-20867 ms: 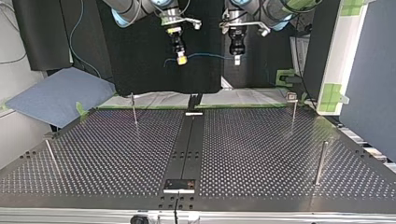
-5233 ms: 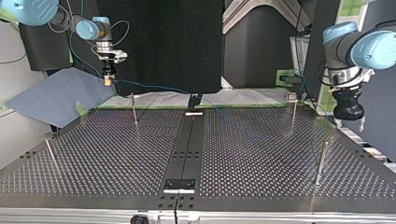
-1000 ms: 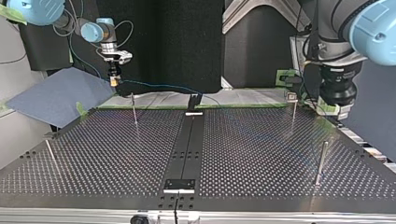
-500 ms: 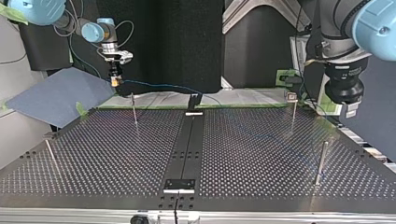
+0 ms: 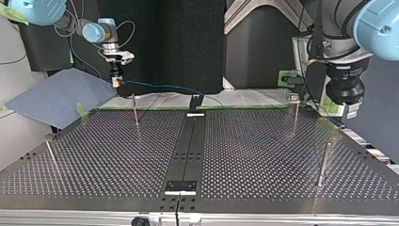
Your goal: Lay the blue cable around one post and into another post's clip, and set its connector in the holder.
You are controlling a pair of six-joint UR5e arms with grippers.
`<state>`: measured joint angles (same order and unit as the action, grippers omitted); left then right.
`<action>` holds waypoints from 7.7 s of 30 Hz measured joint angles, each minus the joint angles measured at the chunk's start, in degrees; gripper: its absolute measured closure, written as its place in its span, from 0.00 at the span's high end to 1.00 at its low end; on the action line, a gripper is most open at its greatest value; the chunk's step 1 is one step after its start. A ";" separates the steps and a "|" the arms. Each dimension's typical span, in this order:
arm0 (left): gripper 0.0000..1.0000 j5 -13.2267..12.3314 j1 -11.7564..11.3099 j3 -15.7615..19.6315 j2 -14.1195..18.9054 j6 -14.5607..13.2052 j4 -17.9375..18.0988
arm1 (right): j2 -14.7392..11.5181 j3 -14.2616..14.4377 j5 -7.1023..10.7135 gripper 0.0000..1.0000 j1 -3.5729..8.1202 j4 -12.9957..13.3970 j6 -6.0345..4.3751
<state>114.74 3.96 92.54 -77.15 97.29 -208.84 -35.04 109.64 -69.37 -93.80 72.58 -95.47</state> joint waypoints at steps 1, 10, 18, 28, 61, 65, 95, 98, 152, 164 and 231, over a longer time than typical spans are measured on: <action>1.00 0.00 0.03 0.01 0.00 0.00 0.00 | 0.00 0.00 0.01 0.00 -0.01 -0.01 0.00; 1.00 -0.26 0.53 0.01 -0.02 -0.33 0.06 | 0.01 0.01 -0.06 0.00 0.00 -0.14 0.00; 1.00 -3.55 1.28 0.00 0.04 -1.43 1.92 | 0.01 0.00 -2.51 0.00 0.47 -0.65 -0.01; 1.00 -8.33 1.83 0.66 0.88 -1.65 3.77 | 0.02 0.01 -5.33 0.00 1.01 -1.57 -0.72; 1.00 -12.03 14.99 16.48 -10.67 5.11 19.70 | 0.01 -0.85 3.00 0.00 0.94 -1.74 0.12; 1.00 -10.94 17.07 18.56 -12.75 5.00 21.80 | 0.00 -1.53 5.18 0.00 0.90 -2.11 0.24; 1.00 -10.07 31.66 11.55 -27.34 8.68 36.39 | 0.07 -2.89 5.33 0.00 2.66 -7.00 3.56; 1.00 -9.11 33.00 10.21 -28.68 9.09 37.71 | 0.08 -2.89 5.44 0.00 2.67 -7.05 3.74; 1.00 -11.98 39.70 5.47 -55.23 4.95 64.26 | 0.09 -2.89 5.99 0.00 2.22 -7.70 3.96; 1.00 -11.33 40.52 3.57 -60.62 4.14 69.65 | 0.09 -2.93 5.99 0.00 2.17 -7.70 3.96; 1.00 -1.22 40.32 4.52 -62.75 -5.55 80.32 | 0.09 -2.90 5.99 0.00 1.99 -7.74 3.39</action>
<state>113.51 44.28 97.06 -139.90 91.73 -128.52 -34.95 106.74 -63.38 -91.81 64.84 -92.08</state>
